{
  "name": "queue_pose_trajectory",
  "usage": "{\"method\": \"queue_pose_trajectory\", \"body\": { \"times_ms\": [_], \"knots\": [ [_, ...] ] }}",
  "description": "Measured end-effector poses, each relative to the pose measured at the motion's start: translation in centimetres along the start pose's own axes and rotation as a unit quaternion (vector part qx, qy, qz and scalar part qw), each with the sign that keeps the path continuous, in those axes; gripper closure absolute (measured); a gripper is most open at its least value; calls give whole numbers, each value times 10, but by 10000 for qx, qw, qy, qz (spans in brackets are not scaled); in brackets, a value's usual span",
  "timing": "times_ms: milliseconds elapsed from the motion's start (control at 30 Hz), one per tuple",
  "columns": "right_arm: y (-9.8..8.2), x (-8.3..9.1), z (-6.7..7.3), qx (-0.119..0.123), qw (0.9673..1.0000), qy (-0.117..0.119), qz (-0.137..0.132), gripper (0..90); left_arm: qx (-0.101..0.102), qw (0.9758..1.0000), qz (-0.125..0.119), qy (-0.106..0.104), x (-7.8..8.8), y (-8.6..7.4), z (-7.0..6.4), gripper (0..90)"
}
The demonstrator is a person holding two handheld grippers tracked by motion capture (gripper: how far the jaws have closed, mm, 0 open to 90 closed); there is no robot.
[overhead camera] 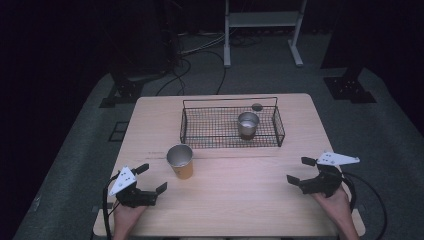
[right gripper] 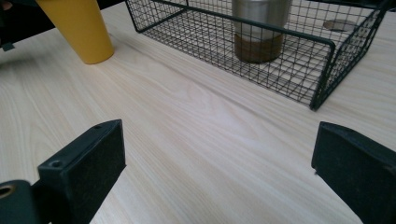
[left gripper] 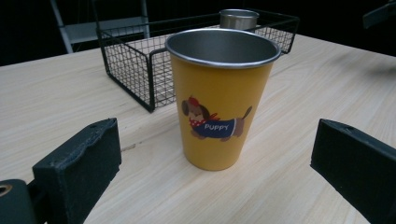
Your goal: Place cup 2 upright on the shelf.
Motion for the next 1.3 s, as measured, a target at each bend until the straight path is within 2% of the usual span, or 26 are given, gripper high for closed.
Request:
{"method": "queue_pose_trajectory", "body": {
  "times_ms": [333, 500, 567, 800, 900, 1067, 1300],
  "knots": [
    [-22, 4, -4, -268, 9996, -84, -99, 20, -67, 9999, 93, -96, -8, 6, -3, 7],
    [-33, 1, -3, -296, 9995, -90, -32, 20, -90, 9998, 160, -116, -13, 7, -1, 7],
    [-36, -1, -3, -221, 9996, -137, 56, 20, -98, 9996, 232, -161, -16, 7, 0, 7],
    [-39, 1, -2, -211, 9997, -111, 65, 20, -182, 9976, 560, -361, -29, 14, 2, 7],
    [-38, 2, -3, -230, 9997, -88, 38, 20, -252, 9972, 591, -371, -32, 19, 5, 7],
    [-38, 3, -3, -246, 9997, -81, -1, 20, -124, 9966, 673, -457, -35, 23, 10, 7],
    [-40, 2, -2, -220, 9997, -57, 42, 20, -123, 9945, 874, -559, -41, 20, 12, 7]
  ]
}}
Point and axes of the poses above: each handheld gripper's, and its own axes: x roughly backward along the jaws, y roughly out of its top, z roughly to its left, the point moved 8 cm from there along -x, roughly forward along the jaws, and after that the axes turned 10 degrees about -y, right-handed, at the moved point
